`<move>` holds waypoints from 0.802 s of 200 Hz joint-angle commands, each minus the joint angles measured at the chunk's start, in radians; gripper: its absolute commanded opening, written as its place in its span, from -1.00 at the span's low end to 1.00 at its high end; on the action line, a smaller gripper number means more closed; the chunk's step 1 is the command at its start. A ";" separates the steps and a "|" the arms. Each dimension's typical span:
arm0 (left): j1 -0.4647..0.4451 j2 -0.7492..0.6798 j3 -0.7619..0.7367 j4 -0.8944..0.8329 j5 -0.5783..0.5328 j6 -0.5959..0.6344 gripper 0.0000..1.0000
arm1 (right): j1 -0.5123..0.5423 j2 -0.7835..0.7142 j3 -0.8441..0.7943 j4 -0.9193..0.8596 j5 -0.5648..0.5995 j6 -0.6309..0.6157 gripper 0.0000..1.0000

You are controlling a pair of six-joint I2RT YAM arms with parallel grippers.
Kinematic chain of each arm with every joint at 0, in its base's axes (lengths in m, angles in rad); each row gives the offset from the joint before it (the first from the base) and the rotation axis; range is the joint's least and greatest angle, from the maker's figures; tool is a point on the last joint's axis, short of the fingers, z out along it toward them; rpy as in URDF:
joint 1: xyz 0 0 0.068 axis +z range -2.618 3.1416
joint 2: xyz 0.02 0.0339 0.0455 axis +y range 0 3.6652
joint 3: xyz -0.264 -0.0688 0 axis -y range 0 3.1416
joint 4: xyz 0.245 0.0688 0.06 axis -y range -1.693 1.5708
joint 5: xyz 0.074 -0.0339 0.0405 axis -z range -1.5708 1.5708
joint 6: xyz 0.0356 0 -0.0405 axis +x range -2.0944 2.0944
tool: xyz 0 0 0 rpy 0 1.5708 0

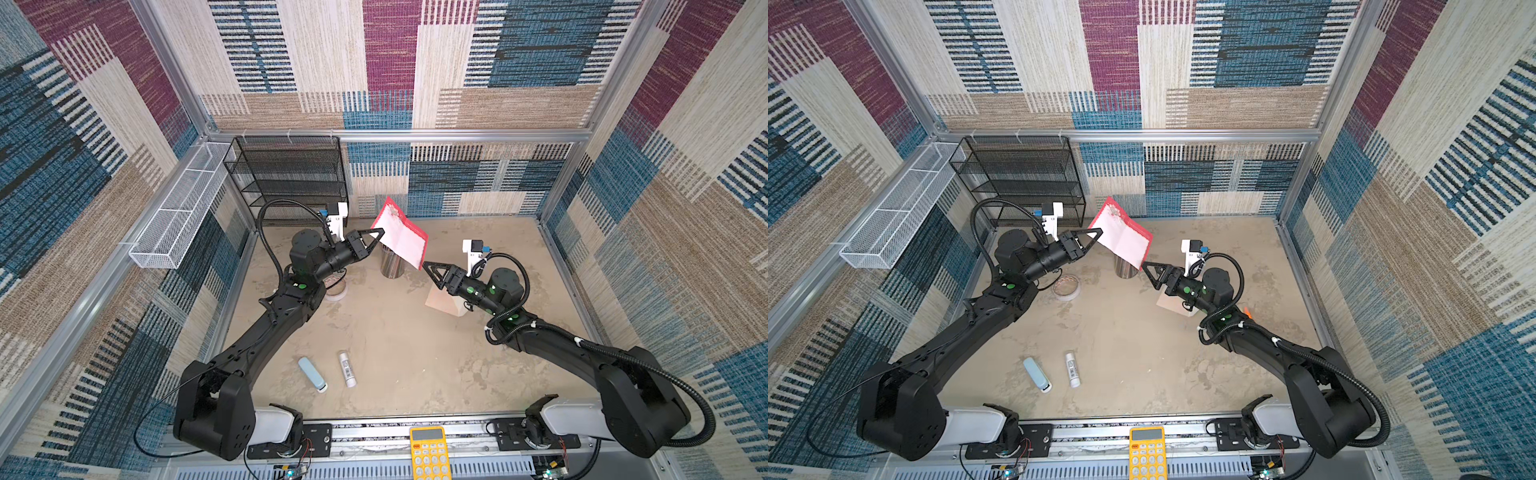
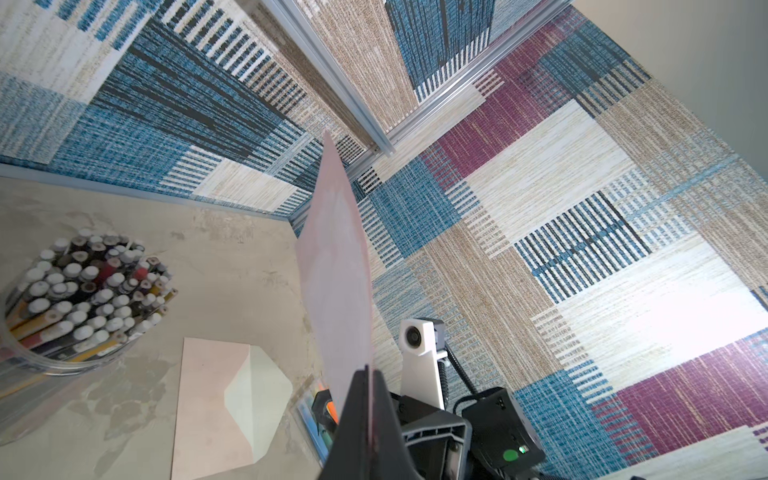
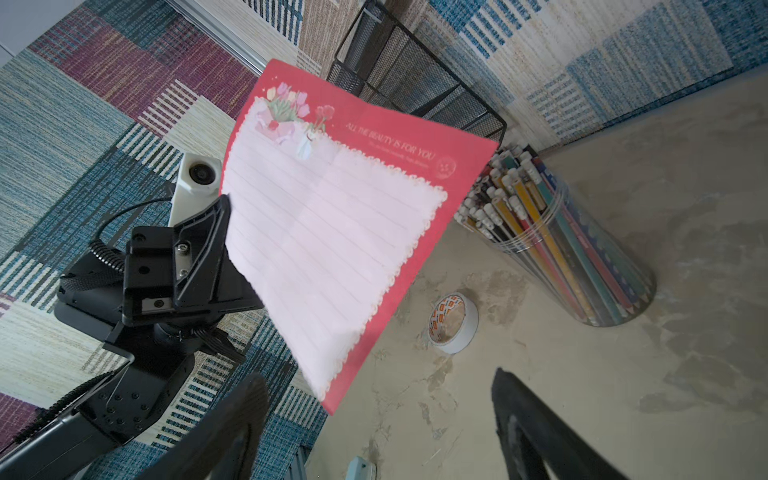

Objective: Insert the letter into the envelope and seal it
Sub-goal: 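Lift the pink letter upright with the right gripper while the left gripper rises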

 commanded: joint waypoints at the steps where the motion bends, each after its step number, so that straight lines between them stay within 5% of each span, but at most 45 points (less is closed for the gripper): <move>1: -0.015 0.009 -0.005 0.089 0.015 -0.016 -1.00 | -0.014 0.018 0.007 0.091 -0.042 0.033 0.74; 94: -0.046 0.030 -0.041 0.209 0.023 -0.030 -1.00 | -0.054 0.125 0.039 0.262 -0.095 0.141 0.65; 160: -0.053 0.035 -0.062 0.224 0.027 -0.031 -1.00 | -0.059 0.127 0.071 0.270 -0.096 0.152 0.22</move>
